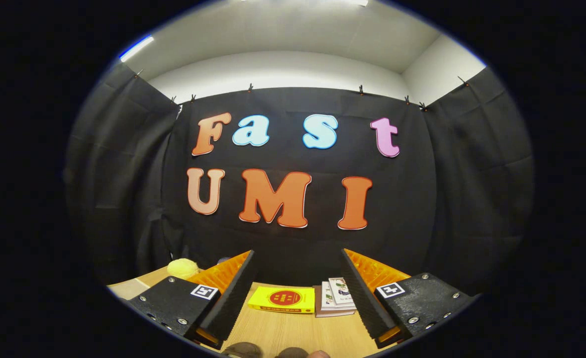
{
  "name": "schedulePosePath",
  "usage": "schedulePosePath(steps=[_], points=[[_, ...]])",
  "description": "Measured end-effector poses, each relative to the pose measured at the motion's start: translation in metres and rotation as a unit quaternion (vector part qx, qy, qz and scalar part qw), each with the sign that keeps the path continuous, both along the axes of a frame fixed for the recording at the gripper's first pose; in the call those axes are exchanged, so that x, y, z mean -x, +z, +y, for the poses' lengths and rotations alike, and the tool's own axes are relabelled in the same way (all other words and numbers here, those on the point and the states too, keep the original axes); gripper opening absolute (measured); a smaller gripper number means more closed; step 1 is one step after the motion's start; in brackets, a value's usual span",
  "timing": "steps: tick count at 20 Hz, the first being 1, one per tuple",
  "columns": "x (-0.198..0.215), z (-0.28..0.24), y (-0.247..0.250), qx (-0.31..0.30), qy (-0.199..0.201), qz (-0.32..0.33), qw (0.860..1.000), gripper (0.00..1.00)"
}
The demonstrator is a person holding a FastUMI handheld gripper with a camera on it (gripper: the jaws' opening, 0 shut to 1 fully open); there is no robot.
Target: Open the storage box then place both shoes into the box .Put the left shoe in first, then the right shoe, with the right side of both shoes facing outward in a uniform manner.
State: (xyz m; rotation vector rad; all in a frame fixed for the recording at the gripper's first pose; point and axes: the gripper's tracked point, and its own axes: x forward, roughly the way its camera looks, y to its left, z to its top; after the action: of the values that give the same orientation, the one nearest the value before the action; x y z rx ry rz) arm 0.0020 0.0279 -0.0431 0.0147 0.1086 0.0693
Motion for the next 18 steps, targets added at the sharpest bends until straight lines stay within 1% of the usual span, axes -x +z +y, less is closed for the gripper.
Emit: schedulePosePath(steps=[3, 5, 8, 10, 11, 13, 15, 17, 18], points=[[0.003, 0.026, -0.025, -0.003, 0.034, 0.036, 0.999, 1.0], [0.006, 0.051, -0.045, -0.015, 0.068, 0.068, 0.995, 1.0], [0.016, 0.088, -0.078, -0.041, 0.113, 0.122, 0.985, 1.0], [0.028, 0.123, -0.101, -0.06, 0.157, 0.159, 0.973, 0.99], [0.039, 0.14, -0.116, -0.071, 0.18, 0.183, 0.964, 0.98], [0.062, 0.177, -0.147, -0.102, 0.231, 0.243, 0.937, 0.98], [0.084, 0.206, -0.176, -0.135, 0.267, 0.312, 0.902, 0.98], [0.102, 0.231, -0.194, -0.164, 0.292, 0.371, 0.866, 0.96], [0.111, 0.242, -0.199, -0.176, 0.301, 0.392, 0.851, 0.95]])
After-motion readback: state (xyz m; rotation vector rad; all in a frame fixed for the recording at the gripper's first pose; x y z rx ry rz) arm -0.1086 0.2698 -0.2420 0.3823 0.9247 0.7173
